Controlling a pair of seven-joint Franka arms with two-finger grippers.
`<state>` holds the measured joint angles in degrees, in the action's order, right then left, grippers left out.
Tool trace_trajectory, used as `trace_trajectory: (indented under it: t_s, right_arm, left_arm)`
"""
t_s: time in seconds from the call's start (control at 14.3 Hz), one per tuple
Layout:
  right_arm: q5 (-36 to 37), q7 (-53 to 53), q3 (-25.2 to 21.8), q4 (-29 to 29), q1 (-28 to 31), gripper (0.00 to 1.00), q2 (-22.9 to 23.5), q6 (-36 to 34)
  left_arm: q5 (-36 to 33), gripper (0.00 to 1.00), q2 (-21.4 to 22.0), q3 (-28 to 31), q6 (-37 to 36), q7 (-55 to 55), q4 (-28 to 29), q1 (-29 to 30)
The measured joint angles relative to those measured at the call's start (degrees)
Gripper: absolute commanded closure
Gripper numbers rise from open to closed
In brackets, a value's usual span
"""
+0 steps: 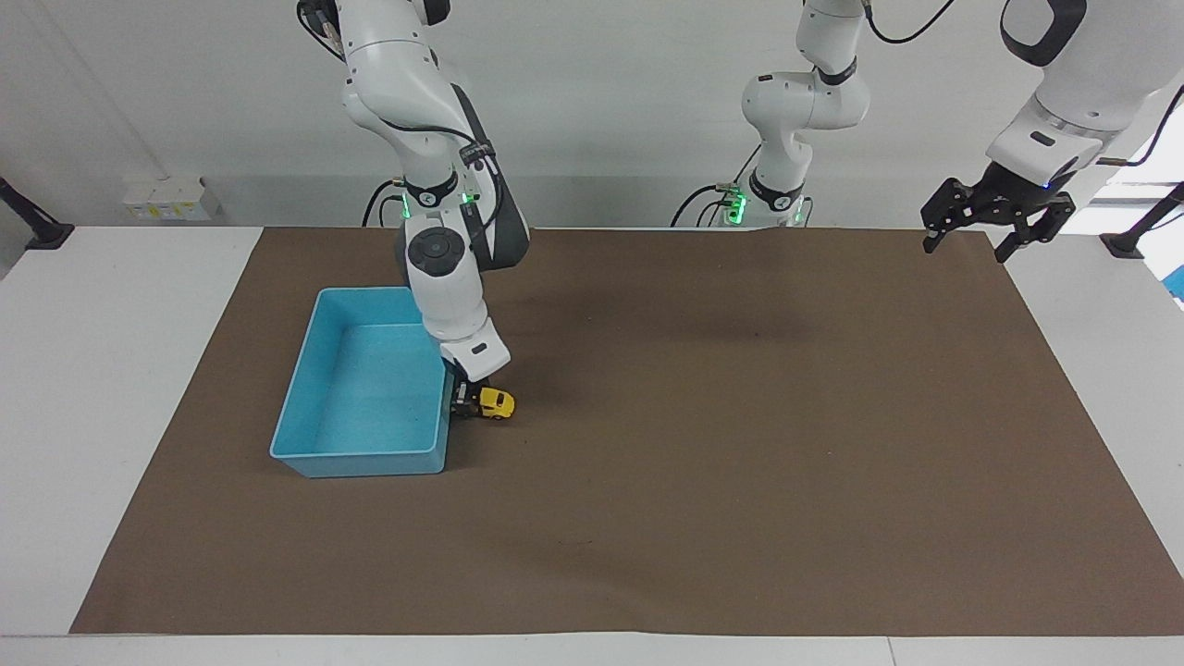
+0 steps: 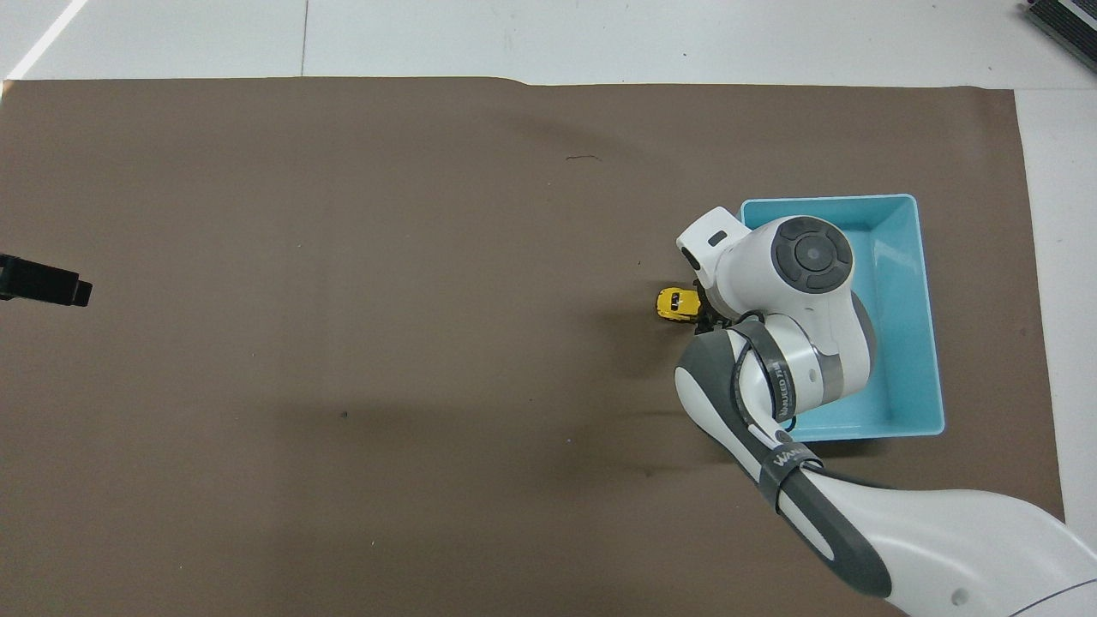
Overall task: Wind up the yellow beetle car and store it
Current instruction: 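Grasp the yellow car beside the bin with the right gripper, then lift the car and lower it into the blue bin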
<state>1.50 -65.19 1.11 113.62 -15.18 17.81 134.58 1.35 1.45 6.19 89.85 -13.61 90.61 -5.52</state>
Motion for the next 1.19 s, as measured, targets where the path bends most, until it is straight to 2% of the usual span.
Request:
trace_trajectory:
  t_s: [0.21, 0.28, 0.49, 0.7, 1.19]
  right_arm:
    - [0.00, 0.01, 0.02, -0.56, -0.31, 0.86, 0.02, -0.03]
    - [-0.01, 0.27, 0.05, -1.12, -0.54, 0.89, 0.05, -0.02]
    - [-0.04, 4.40, 0.09, -4.61, -3.09, 0.90, 0.08, -0.93]
    - [-0.08, 8.31, 0.13, -8.56, -5.19, 0.90, 0.03, -4.24]
    - [-0.09, 8.28, -0.31, -14.70, -3.86, 0.90, -0.75, -13.44]
  left_arm:
    - [0.00, 0.00, 0.00, 0.00, 0.00, 0.00, 0.00, 0.00]
    - [0.00, 0.00, 0.00, 0.00, 0.00, 0.00, 0.00, 0.00]
    - [0.00, 0.00, 0.00, 0.00, 0.00, 0.00, 0.00, 0.00]
    - [0.00, 0.00, 0.00, 0.00, 0.00, 0.00, 0.00, 0.00]
    - [0.00, 0.00, 0.00, 0.00, 0.00, 0.00, 0.00, 0.00]
